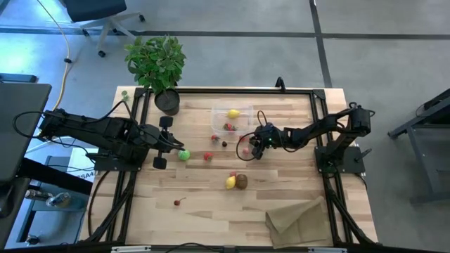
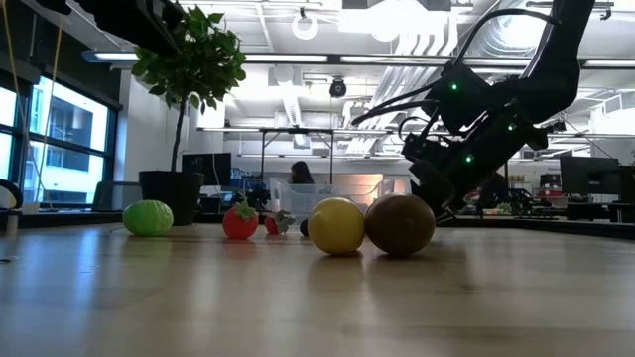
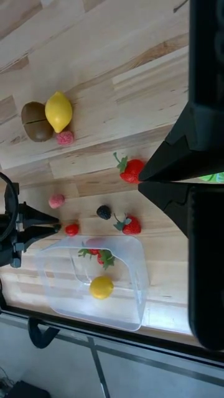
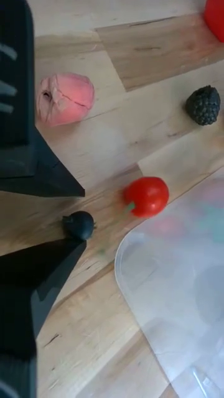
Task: Pick and placing Produce into tupperware
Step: Put the blueberry into the transparent bin
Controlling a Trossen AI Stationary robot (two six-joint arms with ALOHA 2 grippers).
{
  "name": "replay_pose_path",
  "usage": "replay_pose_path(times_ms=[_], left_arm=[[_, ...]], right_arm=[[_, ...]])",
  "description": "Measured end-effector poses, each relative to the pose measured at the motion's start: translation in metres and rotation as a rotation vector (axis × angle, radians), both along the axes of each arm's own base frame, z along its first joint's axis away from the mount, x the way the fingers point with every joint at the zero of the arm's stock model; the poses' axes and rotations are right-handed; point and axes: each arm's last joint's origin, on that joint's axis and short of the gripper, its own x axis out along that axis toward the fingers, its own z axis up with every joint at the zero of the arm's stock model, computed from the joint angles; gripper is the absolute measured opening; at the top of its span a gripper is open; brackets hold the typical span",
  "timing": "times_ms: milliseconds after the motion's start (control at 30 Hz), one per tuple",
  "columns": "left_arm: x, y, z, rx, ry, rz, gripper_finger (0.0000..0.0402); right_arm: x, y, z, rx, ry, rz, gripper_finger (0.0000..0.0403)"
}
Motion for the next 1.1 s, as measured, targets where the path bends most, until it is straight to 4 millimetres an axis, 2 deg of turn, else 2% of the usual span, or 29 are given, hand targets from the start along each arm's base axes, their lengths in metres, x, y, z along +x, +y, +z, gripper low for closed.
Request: replay_pose_path(times_ms=[500, 933, 1100], left_arm=[[0.000, 0.000, 0.000, 0.000, 0.000, 0.000, 0.0003], [0.000, 0.000, 0.000, -0.001, 0.000, 0.000, 0.0003], [0.000, 0.000, 0.000, 0.000, 0.001, 0.000, 0.0003]], right_arm=[[0.000, -0.001, 0.000, 0.014, -0.005, -0.032, 0.0053], [0.001, 0.000, 0.002, 0.024, -0.025, -0.016, 0.0051], [0.001, 0.004, 0.012, 0.025, -0.065, 0.010, 0.0051]])
